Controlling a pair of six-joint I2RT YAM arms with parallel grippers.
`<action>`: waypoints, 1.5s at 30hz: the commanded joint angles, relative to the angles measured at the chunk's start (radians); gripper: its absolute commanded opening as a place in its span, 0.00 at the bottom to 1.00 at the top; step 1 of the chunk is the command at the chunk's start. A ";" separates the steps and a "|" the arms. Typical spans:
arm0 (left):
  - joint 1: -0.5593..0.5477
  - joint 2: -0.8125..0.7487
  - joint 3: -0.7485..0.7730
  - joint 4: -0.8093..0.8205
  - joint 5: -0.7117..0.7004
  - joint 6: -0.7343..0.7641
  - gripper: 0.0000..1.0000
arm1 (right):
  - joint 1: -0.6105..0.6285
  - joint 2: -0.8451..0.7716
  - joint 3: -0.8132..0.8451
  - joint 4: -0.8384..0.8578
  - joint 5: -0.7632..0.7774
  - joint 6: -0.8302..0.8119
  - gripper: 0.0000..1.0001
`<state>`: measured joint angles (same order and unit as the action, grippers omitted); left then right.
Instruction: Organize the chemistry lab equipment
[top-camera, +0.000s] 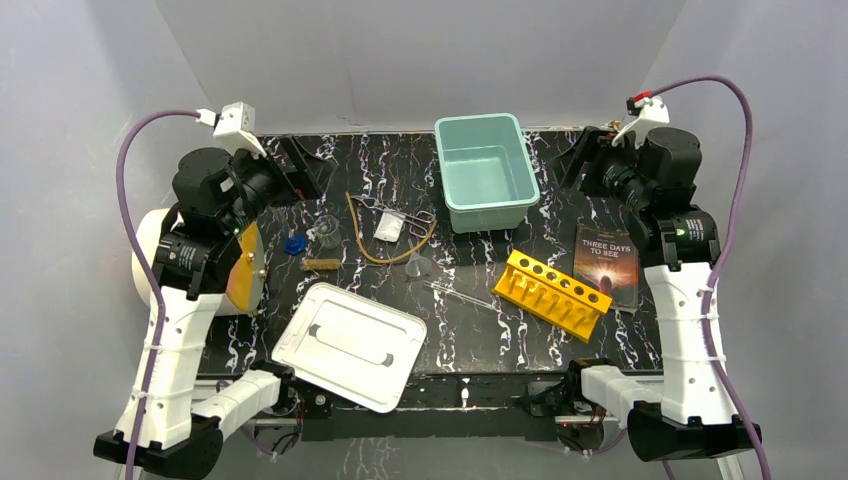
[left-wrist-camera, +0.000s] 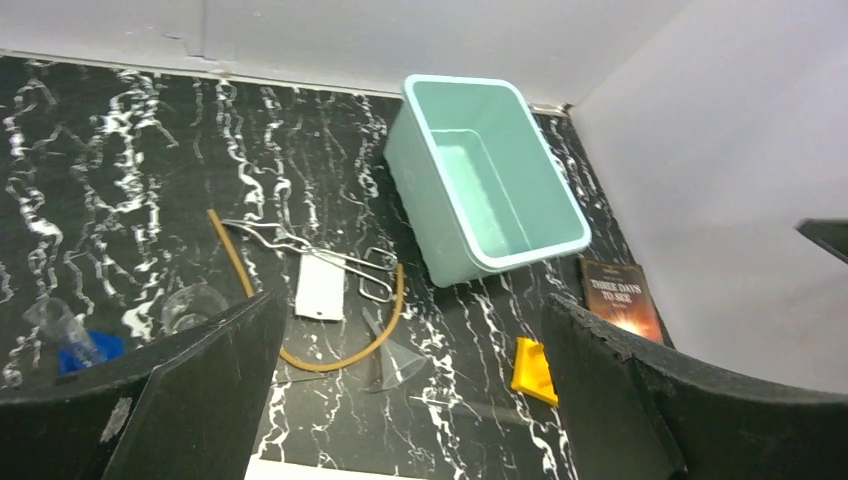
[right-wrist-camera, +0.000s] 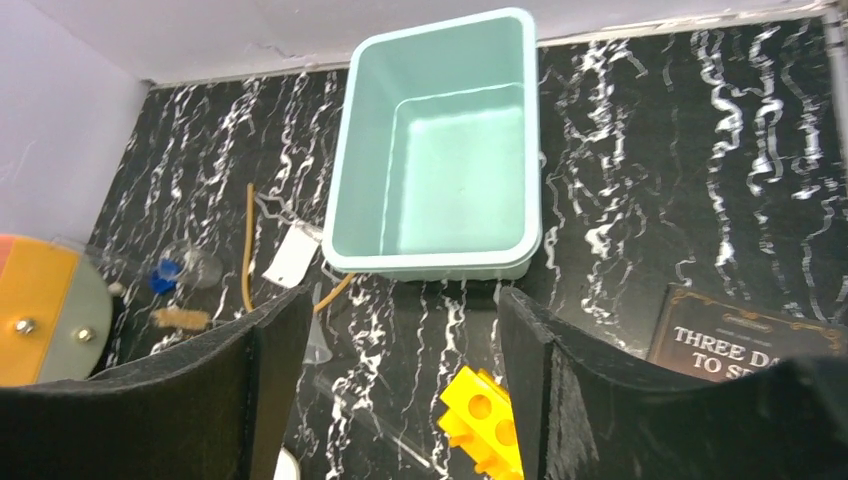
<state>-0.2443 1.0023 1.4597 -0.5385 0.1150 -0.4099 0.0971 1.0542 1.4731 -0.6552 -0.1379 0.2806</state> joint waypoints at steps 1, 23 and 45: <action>0.008 -0.048 -0.044 0.109 0.139 -0.022 0.98 | -0.007 -0.006 -0.050 0.064 -0.137 0.013 0.72; -0.043 0.095 -0.341 0.145 0.354 -0.293 0.98 | 0.433 0.175 -0.205 0.112 -0.067 0.056 0.79; -0.062 -0.018 -0.270 -0.173 -0.297 -0.311 0.98 | 0.826 0.620 -0.063 0.138 0.646 0.542 0.58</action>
<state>-0.3050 1.0412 1.1557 -0.6491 -0.0834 -0.7258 0.8829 1.6249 1.3254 -0.5079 0.2543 0.6365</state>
